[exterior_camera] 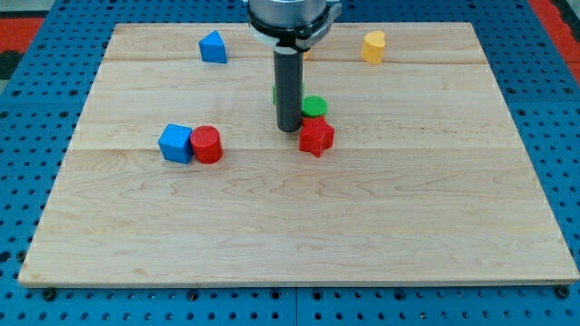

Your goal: Move your arm to the green circle

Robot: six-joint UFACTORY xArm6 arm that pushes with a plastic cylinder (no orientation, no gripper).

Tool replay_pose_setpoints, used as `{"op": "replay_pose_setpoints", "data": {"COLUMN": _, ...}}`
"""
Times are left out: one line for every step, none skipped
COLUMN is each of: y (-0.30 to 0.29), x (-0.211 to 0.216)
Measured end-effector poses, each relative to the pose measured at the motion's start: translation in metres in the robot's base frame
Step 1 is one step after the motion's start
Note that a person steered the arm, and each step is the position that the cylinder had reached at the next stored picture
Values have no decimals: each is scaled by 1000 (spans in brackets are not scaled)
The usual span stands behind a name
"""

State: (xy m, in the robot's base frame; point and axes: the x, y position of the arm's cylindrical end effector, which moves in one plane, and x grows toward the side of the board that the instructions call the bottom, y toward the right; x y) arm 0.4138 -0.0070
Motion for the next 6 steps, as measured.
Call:
{"op": "replay_pose_setpoints", "data": {"y": 7, "x": 36}}
{"op": "replay_pose_setpoints", "data": {"y": 9, "x": 73}}
{"op": "replay_pose_setpoints", "data": {"y": 65, "x": 68}}
{"op": "replay_pose_setpoints", "data": {"y": 121, "x": 25}}
{"op": "replay_pose_setpoints", "data": {"y": 89, "x": -4}}
{"op": "replay_pose_setpoints", "data": {"y": 80, "x": -14}}
